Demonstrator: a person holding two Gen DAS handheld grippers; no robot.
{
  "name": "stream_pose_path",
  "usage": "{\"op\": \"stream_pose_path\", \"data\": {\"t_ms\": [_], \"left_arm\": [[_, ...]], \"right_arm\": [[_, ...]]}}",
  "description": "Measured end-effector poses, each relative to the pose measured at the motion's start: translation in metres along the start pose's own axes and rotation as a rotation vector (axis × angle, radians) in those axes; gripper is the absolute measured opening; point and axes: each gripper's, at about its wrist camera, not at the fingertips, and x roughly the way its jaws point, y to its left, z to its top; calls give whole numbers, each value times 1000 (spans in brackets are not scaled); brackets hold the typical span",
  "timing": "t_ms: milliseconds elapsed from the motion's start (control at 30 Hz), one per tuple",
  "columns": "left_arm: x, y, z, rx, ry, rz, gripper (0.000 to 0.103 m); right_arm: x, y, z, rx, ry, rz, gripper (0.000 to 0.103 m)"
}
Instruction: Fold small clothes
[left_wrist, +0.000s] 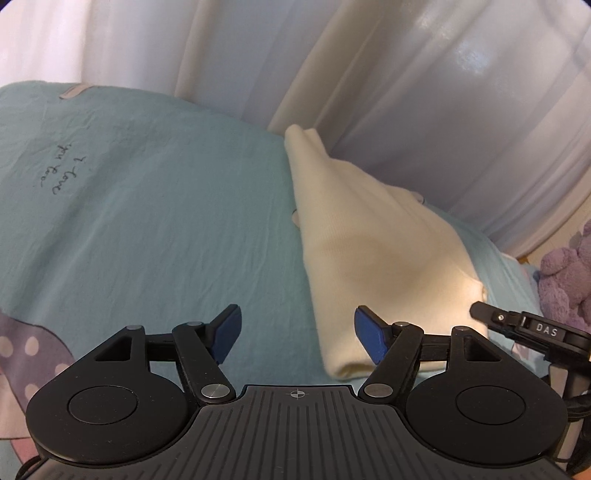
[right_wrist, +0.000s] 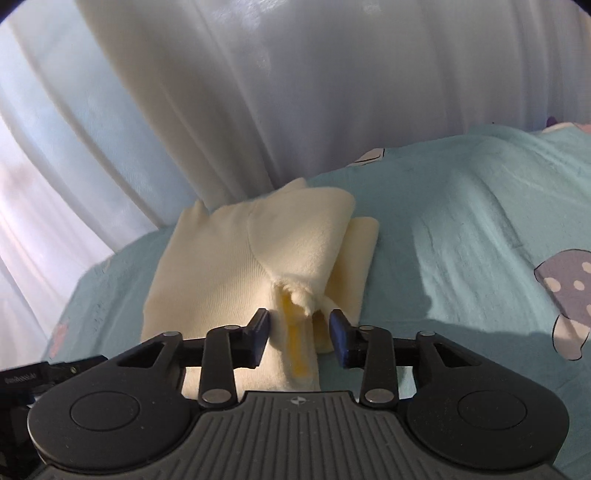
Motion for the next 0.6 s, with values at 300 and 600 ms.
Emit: {"op": "stream_pose_path", "data": {"t_ms": [300, 600], "left_arm": [[43, -5, 38, -68, 0, -109, 76], [81, -3, 51, -119, 67, -160, 76]], "right_arm": [[55, -24, 28, 204, 72, 129, 21], [38, -52, 22, 231, 15, 102, 25]]}}
